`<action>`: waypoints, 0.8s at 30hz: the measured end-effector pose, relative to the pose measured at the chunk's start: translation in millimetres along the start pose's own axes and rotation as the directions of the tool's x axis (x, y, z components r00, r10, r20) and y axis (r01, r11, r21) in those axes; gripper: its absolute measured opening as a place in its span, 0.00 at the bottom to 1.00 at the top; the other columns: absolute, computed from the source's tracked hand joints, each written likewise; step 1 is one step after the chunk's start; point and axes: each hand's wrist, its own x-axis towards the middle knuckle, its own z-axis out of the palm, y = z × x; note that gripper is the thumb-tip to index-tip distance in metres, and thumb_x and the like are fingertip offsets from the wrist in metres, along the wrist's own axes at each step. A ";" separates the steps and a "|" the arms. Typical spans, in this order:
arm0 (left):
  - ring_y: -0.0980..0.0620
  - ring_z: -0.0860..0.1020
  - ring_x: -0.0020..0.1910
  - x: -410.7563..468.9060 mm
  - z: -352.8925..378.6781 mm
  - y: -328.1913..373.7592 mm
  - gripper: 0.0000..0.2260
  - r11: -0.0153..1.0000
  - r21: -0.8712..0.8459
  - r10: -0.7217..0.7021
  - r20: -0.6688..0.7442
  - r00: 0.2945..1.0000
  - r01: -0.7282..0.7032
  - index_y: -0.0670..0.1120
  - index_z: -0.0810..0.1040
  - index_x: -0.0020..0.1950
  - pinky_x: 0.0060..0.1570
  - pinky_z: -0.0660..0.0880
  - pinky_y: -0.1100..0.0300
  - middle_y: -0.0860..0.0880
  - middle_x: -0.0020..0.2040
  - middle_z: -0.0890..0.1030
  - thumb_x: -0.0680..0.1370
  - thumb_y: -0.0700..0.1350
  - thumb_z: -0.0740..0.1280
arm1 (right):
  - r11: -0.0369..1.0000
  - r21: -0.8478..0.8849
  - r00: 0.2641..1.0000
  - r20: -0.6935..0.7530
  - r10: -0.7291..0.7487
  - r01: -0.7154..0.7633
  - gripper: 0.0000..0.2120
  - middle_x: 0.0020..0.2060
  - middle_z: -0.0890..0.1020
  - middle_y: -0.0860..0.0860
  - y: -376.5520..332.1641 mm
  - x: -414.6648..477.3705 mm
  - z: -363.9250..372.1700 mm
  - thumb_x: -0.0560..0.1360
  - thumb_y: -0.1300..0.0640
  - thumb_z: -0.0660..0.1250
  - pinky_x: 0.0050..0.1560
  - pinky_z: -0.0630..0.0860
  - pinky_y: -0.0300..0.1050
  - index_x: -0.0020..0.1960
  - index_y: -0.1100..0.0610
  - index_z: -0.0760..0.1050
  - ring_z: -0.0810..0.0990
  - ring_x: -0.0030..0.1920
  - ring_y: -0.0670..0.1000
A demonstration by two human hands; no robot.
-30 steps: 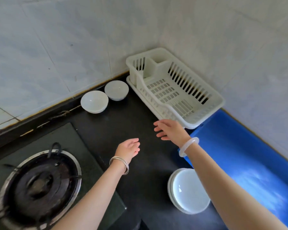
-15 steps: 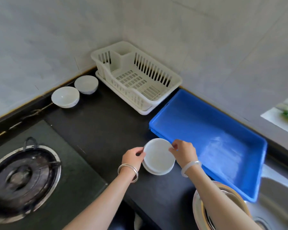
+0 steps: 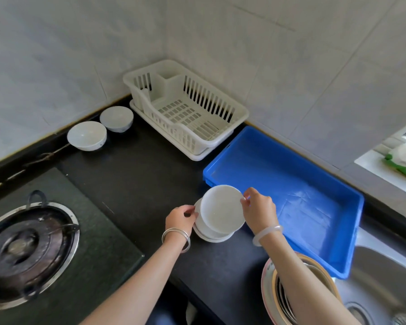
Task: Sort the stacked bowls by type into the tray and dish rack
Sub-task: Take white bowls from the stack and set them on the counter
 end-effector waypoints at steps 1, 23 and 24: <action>0.47 0.79 0.52 0.6 1.7 0.7 0.11 0.999 0.039 0.009 -0.016 1.000 -0.009 0.45 0.79 0.56 0.57 0.75 0.55 0.46 0.54 0.81 0.74 0.42 0.67 | 0.999 0.043 1.000 -0.013 0.017 -0.016 0.08 0.40 0.80 0.59 2.9 1.5 -4.0 0.78 0.56 0.59 0.37 0.69 0.45 0.50 0.59 0.73 0.74 0.39 0.60; 0.49 0.80 0.42 42.8 -78.7 47.8 0.06 1.000 -0.004 0.024 -0.268 0.963 -0.026 0.48 0.79 0.41 0.43 0.78 0.55 0.52 0.38 0.81 0.69 0.37 0.68 | 0.906 0.423 0.999 -0.001 -0.036 0.034 0.06 0.34 0.81 0.51 -76.4 49.2 -51.8 0.74 0.60 0.64 0.34 0.83 0.48 0.39 0.54 0.75 0.82 0.26 0.49; 0.49 0.80 0.42 44.0 -84.3 47.8 0.07 0.999 -0.029 0.025 -0.268 0.963 -0.034 0.48 0.79 0.41 0.45 0.79 0.53 0.52 0.38 0.81 0.69 0.37 0.68 | 0.899 0.436 0.999 -0.009 -0.046 0.045 0.06 0.35 0.81 0.49 -77.9 50.6 -52.3 0.74 0.60 0.65 0.32 0.83 0.45 0.39 0.54 0.75 0.82 0.25 0.47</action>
